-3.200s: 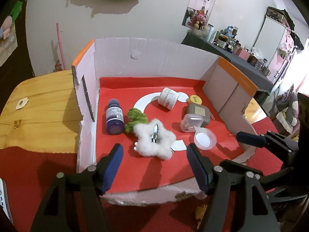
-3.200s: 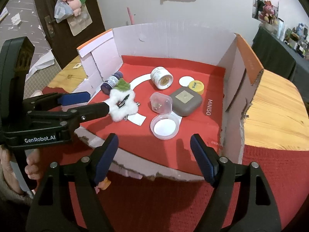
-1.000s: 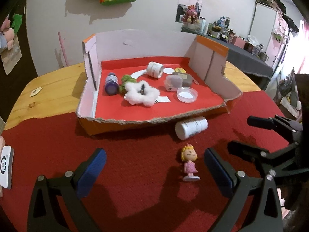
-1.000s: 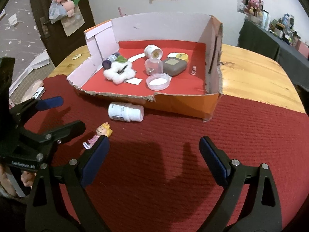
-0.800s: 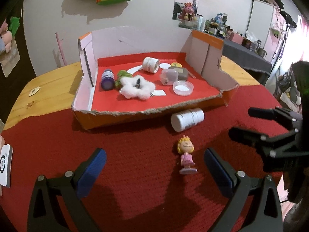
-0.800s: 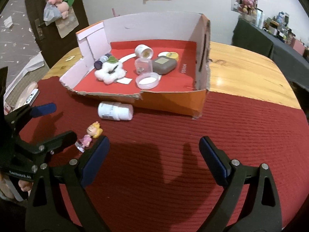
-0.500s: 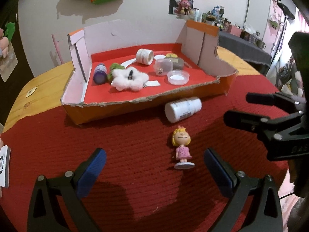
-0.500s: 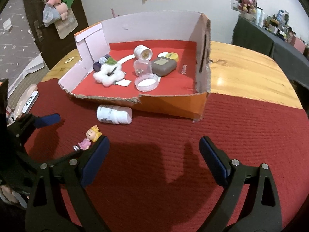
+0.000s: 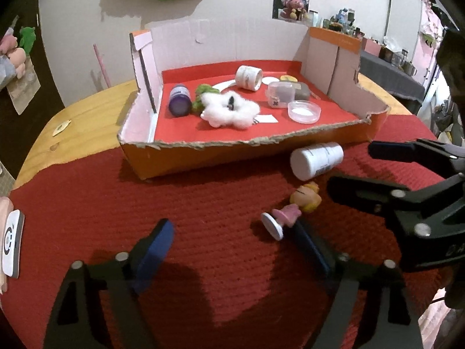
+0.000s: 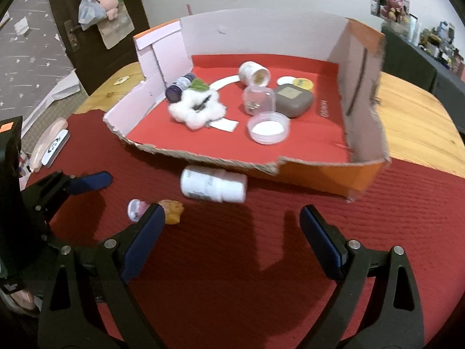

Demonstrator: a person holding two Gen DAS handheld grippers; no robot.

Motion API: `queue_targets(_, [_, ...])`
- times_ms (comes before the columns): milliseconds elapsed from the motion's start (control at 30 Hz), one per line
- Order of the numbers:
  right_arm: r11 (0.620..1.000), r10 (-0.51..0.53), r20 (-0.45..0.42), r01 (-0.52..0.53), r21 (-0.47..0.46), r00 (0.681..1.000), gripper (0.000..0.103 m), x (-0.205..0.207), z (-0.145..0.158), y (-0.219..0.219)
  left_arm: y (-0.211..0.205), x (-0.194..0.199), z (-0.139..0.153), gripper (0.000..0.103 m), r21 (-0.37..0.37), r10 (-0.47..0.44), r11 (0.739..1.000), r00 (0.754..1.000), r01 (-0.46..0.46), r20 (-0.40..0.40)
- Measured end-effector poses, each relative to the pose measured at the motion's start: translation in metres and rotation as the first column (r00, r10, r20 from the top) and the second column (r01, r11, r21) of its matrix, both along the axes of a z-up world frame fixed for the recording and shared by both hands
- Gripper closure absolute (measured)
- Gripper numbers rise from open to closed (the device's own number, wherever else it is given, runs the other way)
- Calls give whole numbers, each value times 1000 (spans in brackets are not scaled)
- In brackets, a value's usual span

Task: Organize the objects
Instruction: 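Close left gripper on the pink doll figurine while right gripper closes on the white pill bottle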

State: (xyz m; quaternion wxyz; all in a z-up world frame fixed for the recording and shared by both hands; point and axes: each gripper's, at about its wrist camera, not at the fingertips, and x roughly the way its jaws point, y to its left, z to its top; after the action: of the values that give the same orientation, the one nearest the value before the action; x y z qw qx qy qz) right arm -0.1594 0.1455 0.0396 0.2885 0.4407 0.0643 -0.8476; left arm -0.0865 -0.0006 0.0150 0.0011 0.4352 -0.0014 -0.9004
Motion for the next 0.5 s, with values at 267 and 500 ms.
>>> queue_targets(267, [999,-30,32,31,-25,999,8,-15,-2,-8,11,-3,8,40,7,-95,995,995,96,-31])
queue_targets(500, [999,-47,55,48,-17,997,18,-21,-10,-8,15,-6,4,74,29,-145,989,989,145,-20])
